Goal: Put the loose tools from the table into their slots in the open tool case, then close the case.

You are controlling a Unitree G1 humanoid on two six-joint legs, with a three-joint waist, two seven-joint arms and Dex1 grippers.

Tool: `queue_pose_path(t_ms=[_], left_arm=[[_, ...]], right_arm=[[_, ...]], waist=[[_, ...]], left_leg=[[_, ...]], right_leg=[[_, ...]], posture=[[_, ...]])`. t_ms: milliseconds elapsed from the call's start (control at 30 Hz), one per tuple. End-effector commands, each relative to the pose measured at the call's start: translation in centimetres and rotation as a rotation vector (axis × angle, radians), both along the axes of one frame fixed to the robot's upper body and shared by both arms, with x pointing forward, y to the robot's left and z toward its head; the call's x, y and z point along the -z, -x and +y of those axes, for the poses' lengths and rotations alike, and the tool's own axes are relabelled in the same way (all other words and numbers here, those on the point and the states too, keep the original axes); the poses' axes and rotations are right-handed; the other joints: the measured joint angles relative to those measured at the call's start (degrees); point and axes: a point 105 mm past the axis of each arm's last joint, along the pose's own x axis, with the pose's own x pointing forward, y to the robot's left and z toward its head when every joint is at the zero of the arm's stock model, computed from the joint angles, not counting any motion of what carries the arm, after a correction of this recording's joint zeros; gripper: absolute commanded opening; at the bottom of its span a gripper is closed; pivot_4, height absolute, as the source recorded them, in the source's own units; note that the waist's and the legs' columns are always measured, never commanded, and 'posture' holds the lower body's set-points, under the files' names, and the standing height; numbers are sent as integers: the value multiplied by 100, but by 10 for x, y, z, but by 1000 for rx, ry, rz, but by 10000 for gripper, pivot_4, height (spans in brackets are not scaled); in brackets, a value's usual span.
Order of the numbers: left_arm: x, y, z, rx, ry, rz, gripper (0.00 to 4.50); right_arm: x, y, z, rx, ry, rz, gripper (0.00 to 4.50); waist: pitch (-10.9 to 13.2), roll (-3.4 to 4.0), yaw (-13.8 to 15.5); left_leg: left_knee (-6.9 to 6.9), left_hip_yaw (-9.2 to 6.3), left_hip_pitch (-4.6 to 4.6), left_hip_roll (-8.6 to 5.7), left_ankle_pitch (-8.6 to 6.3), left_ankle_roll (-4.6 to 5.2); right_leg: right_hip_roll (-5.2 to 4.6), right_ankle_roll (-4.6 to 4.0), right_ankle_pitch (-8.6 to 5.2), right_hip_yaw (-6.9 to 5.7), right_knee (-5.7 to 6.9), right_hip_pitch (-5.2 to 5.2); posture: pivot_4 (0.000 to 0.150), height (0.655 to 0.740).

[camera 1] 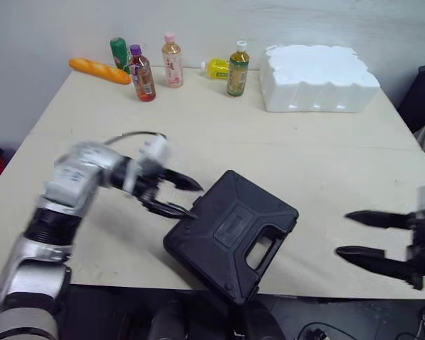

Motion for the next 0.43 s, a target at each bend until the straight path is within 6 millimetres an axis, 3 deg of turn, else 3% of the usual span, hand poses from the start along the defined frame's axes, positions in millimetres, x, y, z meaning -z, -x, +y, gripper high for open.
queue_pose_path(t_ms=[33,200,433], left_arm=[[-34,-3,68,-214,47,-19,44153],[-24,9,117,-385,-48,-24,44153],[-28,23,134,-454,-35,-32,44153]], right_arm=[[-29,-1,-31,48,77,-89,45000],[-37,-3,-47,62,104,-117,45000],[-42,-10,-53,53,121,-136,45000]], waist=[[1,1,13],[4,5,2],[18,0,27]], left_leg=[[-11,-1,1,-1,-1,-4],[-16,15,-14,5,-13,-27],[-15,15,-17,-11,-30,-12]], right_leg=[[-1,-4,-2,-2,-8,0],[-3,9,-14,-4,-41,-7],[-34,13,-18,-8,-41,-8]], posture=[[1500,7355],[1500,7355],[1500,7355]])
